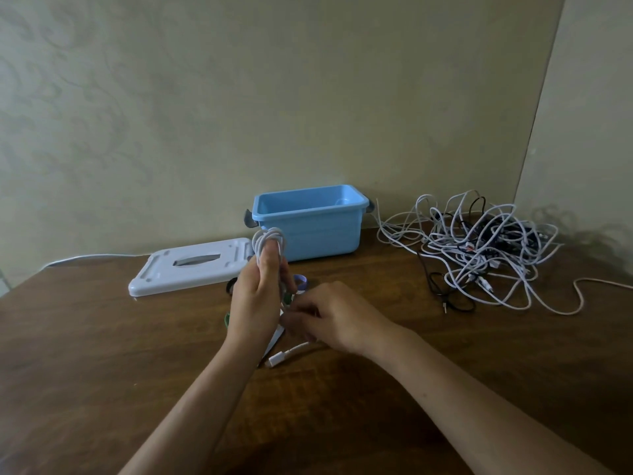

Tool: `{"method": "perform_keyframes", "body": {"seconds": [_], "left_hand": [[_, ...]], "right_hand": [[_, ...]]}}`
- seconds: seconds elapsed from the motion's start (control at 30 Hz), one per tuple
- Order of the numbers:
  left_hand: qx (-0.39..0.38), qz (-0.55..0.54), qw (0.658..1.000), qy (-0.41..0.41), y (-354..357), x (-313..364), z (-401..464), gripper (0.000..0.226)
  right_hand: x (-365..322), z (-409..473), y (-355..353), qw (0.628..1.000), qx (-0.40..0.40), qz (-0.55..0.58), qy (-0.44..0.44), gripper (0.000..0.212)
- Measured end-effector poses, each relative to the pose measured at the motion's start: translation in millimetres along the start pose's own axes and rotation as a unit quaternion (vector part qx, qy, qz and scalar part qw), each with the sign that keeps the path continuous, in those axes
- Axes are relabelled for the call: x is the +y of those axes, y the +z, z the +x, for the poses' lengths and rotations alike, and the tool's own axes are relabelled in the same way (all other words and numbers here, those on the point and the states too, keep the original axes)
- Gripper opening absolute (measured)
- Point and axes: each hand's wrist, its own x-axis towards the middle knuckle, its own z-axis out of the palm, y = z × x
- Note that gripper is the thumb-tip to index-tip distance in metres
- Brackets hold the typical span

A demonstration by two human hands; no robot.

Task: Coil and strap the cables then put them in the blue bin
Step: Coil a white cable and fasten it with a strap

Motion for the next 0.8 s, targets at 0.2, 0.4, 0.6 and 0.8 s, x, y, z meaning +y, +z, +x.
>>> {"method": "perform_keyframes", "body": {"seconds": [0.2,0.4,0.6,0.8], "left_hand": [[-0.023,-0.072,0.996,-0.037,3.4,5.1,-4.6,0.062],[-0.013,-0.119,0.989,-0.09,-1.2,9.9,-6.4,0.077],[-0.079,-0.254,0.953,-0.141,-12.2,13.2,0.0,0.059],[-0.106,-0.228,0.958,-0.137,-15.3,15.6,2.4,0.062]], "right_hand": [[6.1,4.8,5.3,0.999,-0.012,-0.028,0.021,0.054],[7.8,3.2,-5.4,0.999,-0.027,-0.017,0.039,0.045],[9.1,-1.9,-29.3,0.995,-0.078,-0.019,0.064,0.013],[13.0,-1.1,-33.9,0.998,0.009,-0.033,0.044,0.007]]}}
